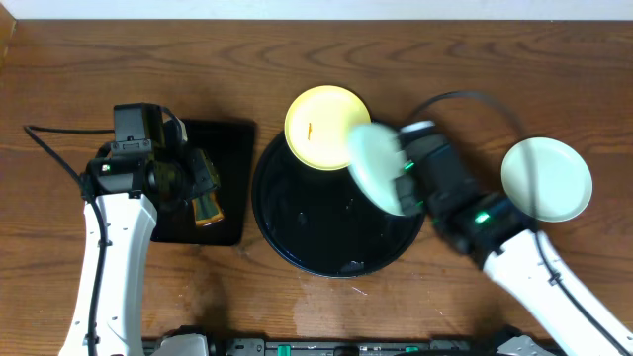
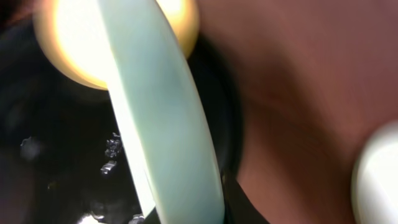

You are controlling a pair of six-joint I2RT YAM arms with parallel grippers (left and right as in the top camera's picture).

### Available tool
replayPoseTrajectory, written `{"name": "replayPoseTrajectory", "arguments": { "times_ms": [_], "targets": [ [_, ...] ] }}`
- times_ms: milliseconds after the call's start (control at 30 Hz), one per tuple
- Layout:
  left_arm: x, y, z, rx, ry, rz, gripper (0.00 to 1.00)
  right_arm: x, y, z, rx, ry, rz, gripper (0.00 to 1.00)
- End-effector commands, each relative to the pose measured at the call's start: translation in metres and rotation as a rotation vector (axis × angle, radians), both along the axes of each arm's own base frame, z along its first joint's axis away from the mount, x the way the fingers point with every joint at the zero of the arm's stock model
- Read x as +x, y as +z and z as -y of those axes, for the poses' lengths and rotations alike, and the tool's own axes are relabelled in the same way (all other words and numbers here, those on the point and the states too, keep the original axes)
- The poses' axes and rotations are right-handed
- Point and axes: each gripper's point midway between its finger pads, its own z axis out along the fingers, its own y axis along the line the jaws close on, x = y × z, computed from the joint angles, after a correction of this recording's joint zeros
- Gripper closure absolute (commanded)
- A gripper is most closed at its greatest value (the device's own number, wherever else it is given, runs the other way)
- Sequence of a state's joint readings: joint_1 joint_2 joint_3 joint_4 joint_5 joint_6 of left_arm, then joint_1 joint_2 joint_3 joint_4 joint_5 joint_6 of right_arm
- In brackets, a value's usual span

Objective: Clean dirty plates on tray and stack at the side

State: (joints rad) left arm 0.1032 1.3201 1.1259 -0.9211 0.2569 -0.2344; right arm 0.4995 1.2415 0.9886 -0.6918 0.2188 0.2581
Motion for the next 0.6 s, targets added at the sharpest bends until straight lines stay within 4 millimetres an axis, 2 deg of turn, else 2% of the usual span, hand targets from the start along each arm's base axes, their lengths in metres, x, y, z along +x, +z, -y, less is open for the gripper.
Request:
{"name": "replayPoseTrajectory", "arguments": {
  "times_ms": [0, 100, 200, 367, 567],
  "targets": [
    [-0.001, -0.001, -0.002, 0.013, -0.009, -0.005, 0.46, 0.013, 0.002, 0.040, 0.289, -0.339, -0.082, 0.99],
    [-0.001, -0.001, -0.002, 0.013, -0.009, -0.005, 0.46, 0.022, 0.004, 0.082, 0.445, -0.428, -0.114, 0.99],
    [-0.001, -0.001, -0.002, 0.013, -0.009, -0.005, 0.46, 0.024, 0.006, 0.138, 0.547, -0.567, -0.100, 0.99],
    [-0.001, -0.001, -0.002, 0.013, -0.009, -0.005, 0.46, 0.007, -0.008, 0.223, 0.595, -0.833, -0.086, 0.99],
    [-0.001, -0.001, -0.002, 0.013, -0.009, -0.005, 0.46, -0.011, -0.040, 0.289, 0.584, -1.064, -0.107, 0.99]
  ]
}}
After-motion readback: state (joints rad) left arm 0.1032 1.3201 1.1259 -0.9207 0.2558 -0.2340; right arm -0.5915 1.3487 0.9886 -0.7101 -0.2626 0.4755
